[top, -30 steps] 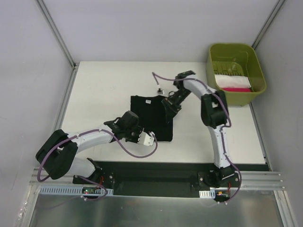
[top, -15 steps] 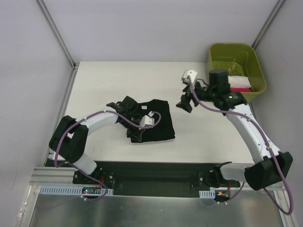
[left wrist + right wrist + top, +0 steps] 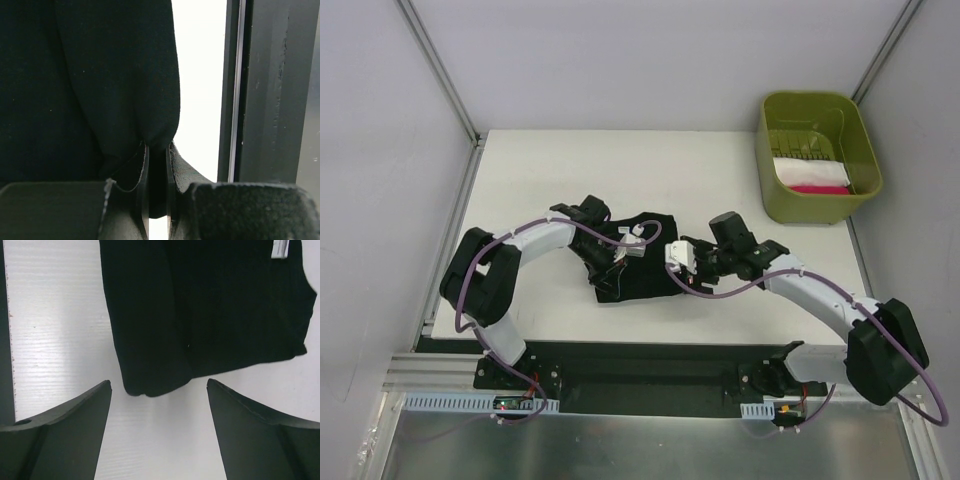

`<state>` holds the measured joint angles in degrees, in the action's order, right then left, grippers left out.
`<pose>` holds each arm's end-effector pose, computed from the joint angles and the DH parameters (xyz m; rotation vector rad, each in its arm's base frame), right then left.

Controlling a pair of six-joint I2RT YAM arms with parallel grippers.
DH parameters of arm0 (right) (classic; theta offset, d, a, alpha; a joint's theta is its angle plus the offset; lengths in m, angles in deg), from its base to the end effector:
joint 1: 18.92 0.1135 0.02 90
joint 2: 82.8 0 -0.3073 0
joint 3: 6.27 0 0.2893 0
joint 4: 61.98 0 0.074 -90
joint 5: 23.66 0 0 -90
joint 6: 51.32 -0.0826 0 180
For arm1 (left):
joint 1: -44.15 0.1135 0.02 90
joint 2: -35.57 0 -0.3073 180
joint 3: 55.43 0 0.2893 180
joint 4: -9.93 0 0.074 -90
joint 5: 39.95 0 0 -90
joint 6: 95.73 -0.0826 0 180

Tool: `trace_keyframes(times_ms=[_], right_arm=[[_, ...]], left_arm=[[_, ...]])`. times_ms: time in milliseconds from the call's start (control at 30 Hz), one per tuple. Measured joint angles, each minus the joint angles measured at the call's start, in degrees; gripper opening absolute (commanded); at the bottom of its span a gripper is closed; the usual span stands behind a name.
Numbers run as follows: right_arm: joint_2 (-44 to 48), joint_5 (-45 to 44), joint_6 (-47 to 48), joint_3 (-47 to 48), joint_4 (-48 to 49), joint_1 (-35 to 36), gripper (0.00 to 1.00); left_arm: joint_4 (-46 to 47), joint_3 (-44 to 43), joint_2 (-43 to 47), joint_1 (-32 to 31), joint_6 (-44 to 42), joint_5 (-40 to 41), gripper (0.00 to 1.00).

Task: Roll the t-shirts
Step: Roll the T-shirt to the center of the board.

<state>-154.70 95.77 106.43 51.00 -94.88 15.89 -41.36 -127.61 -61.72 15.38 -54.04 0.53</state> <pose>0.2256 0.2063 0.2249 -1.9222 1.2432 0.3227 0.2774 -0.2240 0.1715 1.7004 1.9092 -1.1087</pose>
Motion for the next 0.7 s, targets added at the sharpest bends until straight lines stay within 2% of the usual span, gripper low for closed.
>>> trace_keyframes(times_ms=[267, 500, 600, 700], right_arm=[[-5.33, 0.96, 2.91, 0.02, 3.15, 3.37, 0.81], [-11.41, -0.87, 3.56, 0.02, 6.6, 7.37, 0.73], [-13.6, -3.37, 3.34, 0.07, 9.18, 9.09, 0.66], [-15.96, -5.51, 3.23, 0.42, 10.73, 10.29, 0.44]], left_arm=[[-1.38, -1.77, -1.44, 0.02, 0.72, -0.2, 0.0], [-1.7, -2.23, -1.92, 0.7, 1.16, -1.05, 0.0], [-1.7, -2.23, -1.92, 1.11, 1.25, -1.4, 0.0], [-1.64, -1.81, -1.92, 1.9, 1.25, -1.97, 0.0]])
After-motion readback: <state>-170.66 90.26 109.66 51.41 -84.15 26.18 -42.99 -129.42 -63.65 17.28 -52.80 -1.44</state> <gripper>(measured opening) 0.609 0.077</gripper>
